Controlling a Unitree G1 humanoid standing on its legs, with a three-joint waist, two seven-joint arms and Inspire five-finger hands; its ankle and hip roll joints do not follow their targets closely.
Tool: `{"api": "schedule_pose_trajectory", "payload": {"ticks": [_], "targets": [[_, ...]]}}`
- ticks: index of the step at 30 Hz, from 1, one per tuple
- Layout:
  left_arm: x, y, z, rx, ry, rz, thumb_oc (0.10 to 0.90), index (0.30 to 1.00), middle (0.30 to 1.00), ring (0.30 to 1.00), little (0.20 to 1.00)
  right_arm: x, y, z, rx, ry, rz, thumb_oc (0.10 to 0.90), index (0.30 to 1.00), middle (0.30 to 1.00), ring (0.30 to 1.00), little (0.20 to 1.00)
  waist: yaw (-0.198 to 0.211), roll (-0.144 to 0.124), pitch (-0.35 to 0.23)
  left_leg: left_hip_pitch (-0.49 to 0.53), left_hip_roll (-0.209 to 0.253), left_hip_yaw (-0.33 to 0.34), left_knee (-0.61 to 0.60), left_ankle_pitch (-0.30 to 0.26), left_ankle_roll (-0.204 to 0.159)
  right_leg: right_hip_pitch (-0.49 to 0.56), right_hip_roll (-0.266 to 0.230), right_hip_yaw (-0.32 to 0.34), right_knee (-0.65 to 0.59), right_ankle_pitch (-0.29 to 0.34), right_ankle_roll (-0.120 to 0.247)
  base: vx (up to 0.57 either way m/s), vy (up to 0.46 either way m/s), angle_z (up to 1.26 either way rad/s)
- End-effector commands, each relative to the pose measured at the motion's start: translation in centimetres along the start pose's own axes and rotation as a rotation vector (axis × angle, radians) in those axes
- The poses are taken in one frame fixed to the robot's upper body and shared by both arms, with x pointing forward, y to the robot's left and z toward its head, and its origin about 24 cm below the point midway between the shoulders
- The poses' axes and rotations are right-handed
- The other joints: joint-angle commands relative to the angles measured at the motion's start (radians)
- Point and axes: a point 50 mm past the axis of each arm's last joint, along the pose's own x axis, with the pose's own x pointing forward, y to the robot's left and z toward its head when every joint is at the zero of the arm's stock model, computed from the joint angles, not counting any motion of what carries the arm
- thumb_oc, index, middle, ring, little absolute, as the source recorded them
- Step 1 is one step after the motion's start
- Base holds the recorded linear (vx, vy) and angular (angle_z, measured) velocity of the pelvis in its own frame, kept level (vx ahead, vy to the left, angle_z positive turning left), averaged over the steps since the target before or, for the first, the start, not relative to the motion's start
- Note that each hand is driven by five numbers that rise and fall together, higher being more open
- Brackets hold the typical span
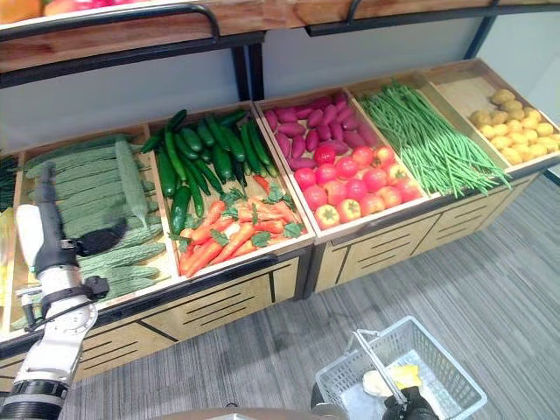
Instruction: Get the vegetables into the basket
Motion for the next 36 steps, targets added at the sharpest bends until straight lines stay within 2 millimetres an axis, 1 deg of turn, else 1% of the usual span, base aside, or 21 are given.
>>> {"api": "schedule_pose_trajectory", "payload": {"ticks": [1, 2, 3, 4, 5, 6, 7, 8, 10, 11, 14, 20, 21, 22, 23, 25, 27, 33, 34, 36], "targets": [[3.2, 1.9, 4.0, -0.097, -0.215, -0.138, 0.900, 1.000, 1.000, 1.000, 1.000, 0.3, -0.5, 1.2, -0.001, -0.046, 0.011, 0.400, 0.300, 0.300, 0.300, 0.300, -0.020, -0.068, -0.046, -0.019, 0.021, -0.015, 0.000, -0.014, -0.028, 0.002, -0.070, 0.061, 0.004, 0.018, 0.092, 0.01, 0.009, -0.27], [3.5, 1.5, 4.3, -0.109, -0.222, -0.185, 0.900, 1.000, 1.000, 1.000, 1.000, 0.3, -0.6, 1.2, -0.002, -0.047, 0.011, 0.400, 0.300, 0.300, 0.300, 0.300, -0.023, -0.067, -0.047, -0.017, 0.022, -0.008, 0.000, -0.015, -0.028, 0.000, -0.070, 0.068, 0.004, 0.020, 0.093, 0.01, 0.009, -0.27], [3.7, 0.8, 4.3, -0.138, -0.210, -0.230, 0.900, 1.000, 1.000, 1.000, 1.000, 0.3, -0.6, 1.3, -0.012, -0.049, 0.018, 0.400, 0.300, 0.300, 0.300, 0.300, -0.029, -0.067, -0.048, -0.015, 0.022, -0.003, 0.000, -0.017, -0.028, -0.002, -0.069, 0.074, 0.004, 0.021, 0.094, 0.02, -0.005, -0.28], [3.9, 0.2, 4.5, -0.188, -0.203, -0.253, 0.900, 1.000, 1.000, 1.000, 1.000, 0.3, -0.4, 1.4, -0.030, -0.052, 0.032, 0.400, 0.300, 0.300, 0.300, 0.300, -0.035, -0.066, -0.051, -0.012, 0.022, 0.002, 0.000, -0.018, -0.027, -0.004, -0.067, 0.080, 0.004, 0.021, 0.094, 0.01, -0.004, -0.28], [4.0, 0.2, 4.5, -0.189, -0.203, -0.253, 0.900, 1.000, 1.000, 1.000, 1.000, 0.3, -0.4, 1.4, -0.029, -0.052, 0.032, 0.400, 0.300, 0.300, 0.300, 0.300, -0.034, -0.066, -0.051, -0.012, 0.022, 0.002, 0.000, -0.018, -0.027, -0.004, -0.067, 0.081, 0.004, 0.021, 0.094, 0.02, -0.001, -0.26], [4.2, -0.8, 4.8, -0.247, -0.194, -0.267, 0.900, 1.000, 1.000, 1.000, 1.000, 0.4, -0.3, 1.7, -0.046, -0.058, 0.040, 0.400, 0.300, 0.300, 0.300, 0.300, -0.043, -0.065, -0.052, -0.007, 0.023, 0.011, 0.000, -0.021, -0.027, -0.007, -0.066, 0.088, 0.004, 0.021, 0.094, 0.02, 0.005, -0.18], [4.2, -1.2, 4.7, -0.285, -0.173, -0.279, 0.900, 1.000, 1.000, 1.000, 1.000, 0.3, -0.2, 1.8, -0.046, -0.062, 0.046, 0.400, 0.300, 0.300, 0.300, 0.300, -0.049, -0.065, -0.052, -0.005, 0.023, 0.016, 0.000, -0.021, -0.027, -0.009, -0.065, 0.093, 0.004, 0.022, 0.093, 0.02, 0.005, -0.11], [4.4, -1.9, 5.2, -0.337, -0.173, -0.302, 0.900, 1.000, 1.000, 1.000, 1.000, 0.3, -0.2, 1.7, -0.044, -0.061, 0.045, 0.400, 0.300, 0.300, 0.300, 0.300, -0.054, -0.064, -0.053, -0.003, 0.024, 0.020, 0.000, -0.023, -0.027, -0.010, -0.065, 0.099, 0.004, 0.023, 0.093, 0.01, 0.005, -0.11], [4.6, -2.5, 5.2, -0.357, -0.159, -0.319, 0.900, 1.000, 1.000, 1.000, 1.000, 0.3, -0.1, 1.6, -0.045, -0.052, 0.049, 0.400, 0.300, 0.300, 0.300, 0.300, -0.061, -0.062, -0.054, 0.000, 0.023, 0.025, 0.000, -0.024, -0.026, -0.012, -0.064, 0.104, 0.004, 0.024, 0.093, 0.02, 0.005, -0.16], [4.6, -3.0, 5.1, -0.376, -0.140, -0.338, 0.900, 1.000, 1.000, 1.000, 1.000, 0.4, -0.3, 1.4, -0.045, -0.043, 0.048, 0.400, 0.300, 0.300, 0.300, 0.300, -0.068, -0.060, -0.056, 0.005, 0.023, 0.033, 0.000, -0.027, -0.025, -0.011, -0.063, 0.109, 0.004, 0.024, 0.093, 0.02, 0.003, -0.21], [4.7, -3.3, 4.9, -0.367, -0.129, -0.346, 0.900, 1.000, 1.000, 1.000, 1.000, 0.3, -0.1, 1.6, -0.046, -0.049, 0.053, 0.400, 0.300, 0.300, 0.300, 0.300, -0.071, -0.060, -0.058, 0.011, 0.024, 0.038, 0.000, -0.029, -0.024, -0.010, -0.062, 0.115, 0.004, 0.024, 0.093, 0.01, -0.001, -0.10], [4.8, -3.8, 4.5, -0.279, -0.116, -0.320, 0.900, 1.000, 1.000, 1.000, 1.000, 0.3, 0.0, 1.4, -0.046, -0.039, 0.056, 0.400, 0.300, 0.300, 0.300, 0.300, -0.075, -0.063, -0.056, 0.018, 0.024, 0.048, 0.000, -0.033, -0.022, -0.009, -0.058, 0.124, 0.004, 0.023, 0.093, 0.02, -0.007, -0.05], [4.8, -3.7, 4.3, -0.235, -0.113, -0.311, 0.900, 1.000, 1.000, 1.000, 1.000, 0.3, 0.1, 1.4, -0.045, -0.043, 0.056, 0.400, 0.300, 0.300, 0.300, 0.300, -0.076, -0.064, -0.055, 0.018, 0.025, 0.049, 0.000, -0.032, -0.022, -0.010, -0.058, 0.124, 0.004, 0.023, 0.093, 0.00, 0.000, 0.00], [4.9, -3.8, 4.1, -0.146, -0.119, -0.300, 0.900, 1.000, 1.000, 1.000, 1.000, 0.3, 0.0, 1.5, -0.040, -0.045, 0.049, 0.400, 0.300, 0.300, 0.300, 0.300, -0.074, -0.067, -0.050, 0.017, 0.025, 0.049, 0.000, -0.032, -0.023, -0.011, -0.057, 0.124, 0.004, 0.023, 0.093, 0.00, 0.000, 0.00], [4.9, -3.8, 4.1, -0.145, -0.120, -0.300, 0.900, 1.000, 1.000, 1.000, 1.000, 0.3, 0.0, 1.5, -0.039, -0.045, 0.049, 0.400, 0.300, 0.300, 0.300, 0.300, -0.074, -0.067, -0.050, 0.017, 0.025, 0.049, 0.000, -0.032, -0.023, -0.011, -0.057, 0.124, 0.004, 0.023, 0.093, 0.00, 0.000, 0.00], [4.9, -3.8, 3.9, -0.065, -0.128, -0.296, 0.900, 1.000, 1.000, 1.000, 1.000, 0.3, 0.0, 1.5, -0.037, -0.042, 0.046, 0.400, 0.300, 0.300, 0.300, 0.300, -0.073, -0.067, -0.047, 0.015, 0.027, 0.049, 0.000, -0.032, -0.024, -0.011, -0.056, 0.125, 0.004, 0.022, 0.093, 0.00, 0.000, 0.00], [5.1, -4.0, 3.7, 0.013, -0.135, -0.293, 0.900, 1.000, 1.000, 1.000, 1.000, 0.3, 0.0, 1.9, -0.036, -0.061, 0.042, 0.400, 0.300, 0.300, 0.300, 0.300, -0.073, -0.069, -0.042, 0.012, 0.030, 0.050, 0.000, -0.029, -0.026, -0.012, -0.053, 0.125, 0.004, 0.021, 0.093, 0.00, 0.000, 0.00], [5.1, -4.6, 3.3, 0.062, -0.116, -0.266, 0.900, 1.000, 1.000, 1.000, 1.000, 0.4, -0.2, 2.4, -0.042, -0.081, 0.024, 0.400, 0.300, 0.300, 0.300, 0.300, -0.074, -0.068, -0.033, 0.005, 0.035, 0.051, 0.000, -0.026, -0.029, -0.021, -0.045, 0.126, 0.004, 0.020, 0.090, 0.00, -0.006, -0.01], [5.2, -5.0, 3.2, 0.074, -0.103, -0.268, 0.900, 1.000, 1.000, 1.000, 1.000, 0.5, -0.4, 2.7, -0.045, -0.086, 0.015, 0.400, 0.300, 0.300, 0.300, 0.300, -0.076, -0.067, -0.027, 0.001, 0.041, 0.052, 0.000, -0.023, -0.031, -0.027, -0.040, 0.128, 0.004, 0.019, 0.088, 0.00, -0.031, -0.05], [5.2, -5.4, 3.2, 0.074, -0.098, -0.272, 0.900, 1.000, 1.000, 1.000, 1.000, 0.5, -0.5, 2.8, -0.047, -0.089, 0.010, 0.400, 0.300, 0.300, 0.300, 0.300, -0.077, -0.067, -0.022, -0.003, 0.043, 0.053, 0.000, -0.020, -0.032, -0.031, -0.037, 0.128, 0.004, 0.019, 0.088, 0.00, -0.017, -0.03]]}}
